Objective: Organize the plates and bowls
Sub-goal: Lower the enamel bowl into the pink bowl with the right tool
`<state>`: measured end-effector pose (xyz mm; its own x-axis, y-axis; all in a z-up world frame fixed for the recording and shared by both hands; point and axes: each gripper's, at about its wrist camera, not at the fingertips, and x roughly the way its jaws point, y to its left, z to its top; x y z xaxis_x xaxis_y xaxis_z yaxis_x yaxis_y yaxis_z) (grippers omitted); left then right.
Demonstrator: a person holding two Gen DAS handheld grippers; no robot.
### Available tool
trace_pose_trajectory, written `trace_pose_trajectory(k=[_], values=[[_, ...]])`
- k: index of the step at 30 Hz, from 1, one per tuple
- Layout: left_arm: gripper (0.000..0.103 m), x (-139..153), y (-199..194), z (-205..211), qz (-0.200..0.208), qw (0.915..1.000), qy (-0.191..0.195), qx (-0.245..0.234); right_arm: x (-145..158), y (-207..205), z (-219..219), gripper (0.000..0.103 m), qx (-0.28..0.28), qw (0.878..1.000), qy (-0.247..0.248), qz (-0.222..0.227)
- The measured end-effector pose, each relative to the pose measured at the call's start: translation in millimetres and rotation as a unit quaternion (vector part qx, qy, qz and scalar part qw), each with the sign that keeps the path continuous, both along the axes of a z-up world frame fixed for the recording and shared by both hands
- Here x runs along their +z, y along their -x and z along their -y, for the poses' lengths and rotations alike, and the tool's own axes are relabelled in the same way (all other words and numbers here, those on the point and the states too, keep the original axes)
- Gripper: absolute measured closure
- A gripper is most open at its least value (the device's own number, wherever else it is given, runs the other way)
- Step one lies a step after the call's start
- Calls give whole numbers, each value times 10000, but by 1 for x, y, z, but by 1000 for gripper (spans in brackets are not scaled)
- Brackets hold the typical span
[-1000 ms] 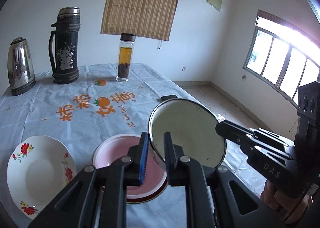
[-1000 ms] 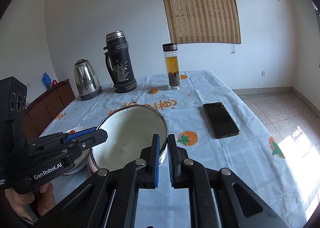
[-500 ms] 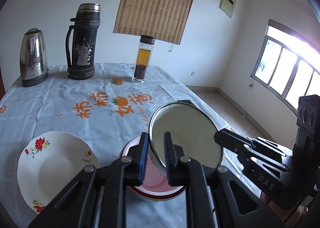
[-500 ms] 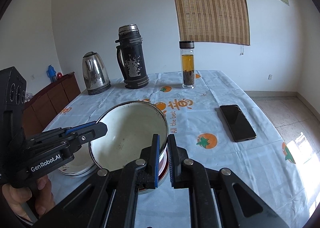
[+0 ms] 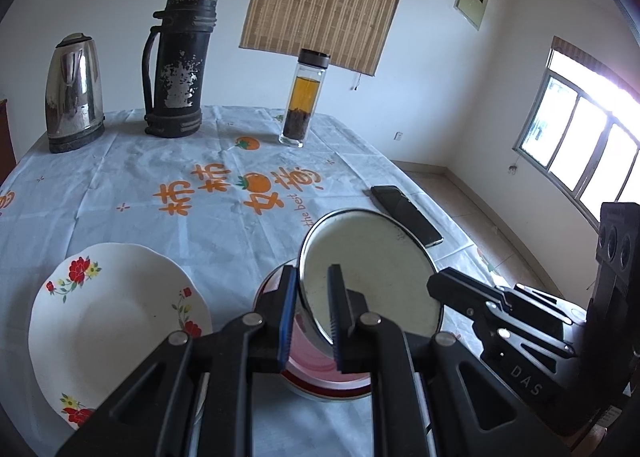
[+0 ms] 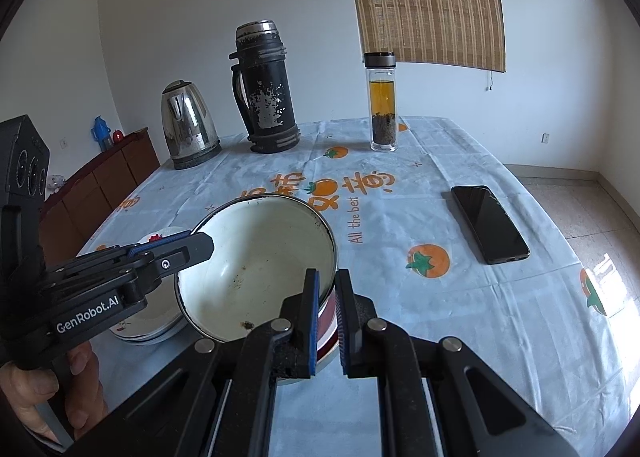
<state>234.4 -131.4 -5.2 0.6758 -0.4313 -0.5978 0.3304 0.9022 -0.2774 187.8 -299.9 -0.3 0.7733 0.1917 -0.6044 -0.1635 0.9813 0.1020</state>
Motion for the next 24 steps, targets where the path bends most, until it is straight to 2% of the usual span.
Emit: trace_pose_trajectory(k=[6,24], values=[[91,-9,-5,0,-178,9998,1,16,-3,-2,-2,93,2,10000,33,-51],[91,-17,-11,3,-312,9994,-127,42,-16,-8,-3,93,-4,9997,89,-249]])
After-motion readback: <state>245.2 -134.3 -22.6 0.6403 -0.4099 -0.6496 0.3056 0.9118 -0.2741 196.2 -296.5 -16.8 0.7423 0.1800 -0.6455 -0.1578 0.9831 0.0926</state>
